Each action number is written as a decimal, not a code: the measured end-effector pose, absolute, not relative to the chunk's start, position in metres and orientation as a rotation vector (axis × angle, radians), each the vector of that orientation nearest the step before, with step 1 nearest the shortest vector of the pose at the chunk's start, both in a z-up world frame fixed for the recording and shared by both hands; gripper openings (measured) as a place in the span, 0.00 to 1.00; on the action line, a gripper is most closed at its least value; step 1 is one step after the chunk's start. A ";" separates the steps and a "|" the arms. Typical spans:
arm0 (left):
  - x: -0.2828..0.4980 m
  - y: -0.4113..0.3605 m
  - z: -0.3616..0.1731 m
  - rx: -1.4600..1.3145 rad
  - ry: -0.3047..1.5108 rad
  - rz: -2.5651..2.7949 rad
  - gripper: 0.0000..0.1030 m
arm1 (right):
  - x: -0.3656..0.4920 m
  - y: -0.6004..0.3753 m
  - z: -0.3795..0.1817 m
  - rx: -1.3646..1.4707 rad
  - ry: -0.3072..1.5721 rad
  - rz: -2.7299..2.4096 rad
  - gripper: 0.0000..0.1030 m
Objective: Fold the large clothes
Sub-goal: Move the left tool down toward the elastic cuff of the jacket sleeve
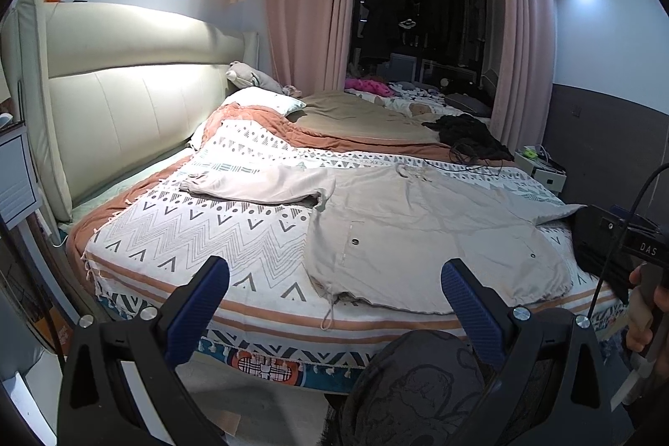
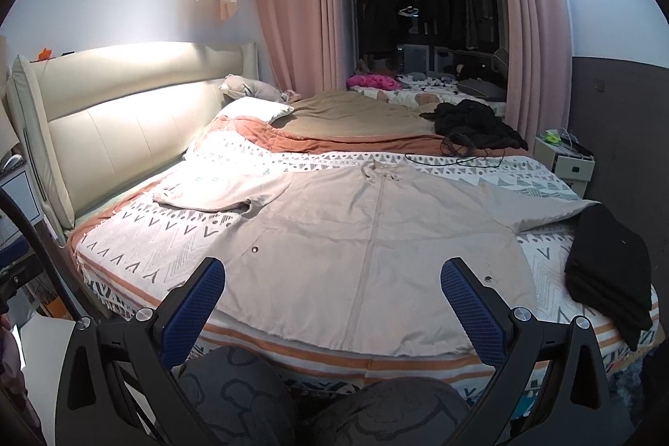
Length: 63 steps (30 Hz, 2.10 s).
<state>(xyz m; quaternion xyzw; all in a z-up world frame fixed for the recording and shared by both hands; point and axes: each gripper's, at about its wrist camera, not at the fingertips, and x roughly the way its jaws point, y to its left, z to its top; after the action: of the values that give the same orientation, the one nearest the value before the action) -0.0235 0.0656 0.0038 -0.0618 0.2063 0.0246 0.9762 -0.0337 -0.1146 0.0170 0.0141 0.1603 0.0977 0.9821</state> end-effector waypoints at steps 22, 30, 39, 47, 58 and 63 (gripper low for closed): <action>0.107 0.154 -0.032 -0.292 0.510 0.163 1.00 | 0.113 -0.087 0.024 0.044 0.463 0.225 1.00; 0.164 0.193 -0.055 -0.364 0.547 0.237 1.00 | 0.180 -0.069 0.018 0.071 0.452 0.262 1.00; 0.236 0.246 -0.078 -0.479 0.590 0.273 1.00 | 0.278 -0.056 -0.007 0.181 0.564 0.285 1.00; 0.305 0.298 -0.103 -0.580 0.638 0.281 0.98 | 0.364 -0.028 -0.021 0.218 0.657 0.328 1.00; 0.390 0.378 -0.151 -0.757 0.700 0.320 0.81 | 0.450 -0.012 -0.047 0.180 0.744 0.348 1.00; 0.423 0.404 -0.170 -0.791 0.709 0.351 0.72 | 0.482 0.008 -0.050 0.145 0.762 0.361 0.78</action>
<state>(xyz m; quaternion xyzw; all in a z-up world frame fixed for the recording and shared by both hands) 0.4227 0.4039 -0.1697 -0.3754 0.3361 0.1667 0.8476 0.4821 0.0079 -0.0496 0.0701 0.3694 0.1751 0.9100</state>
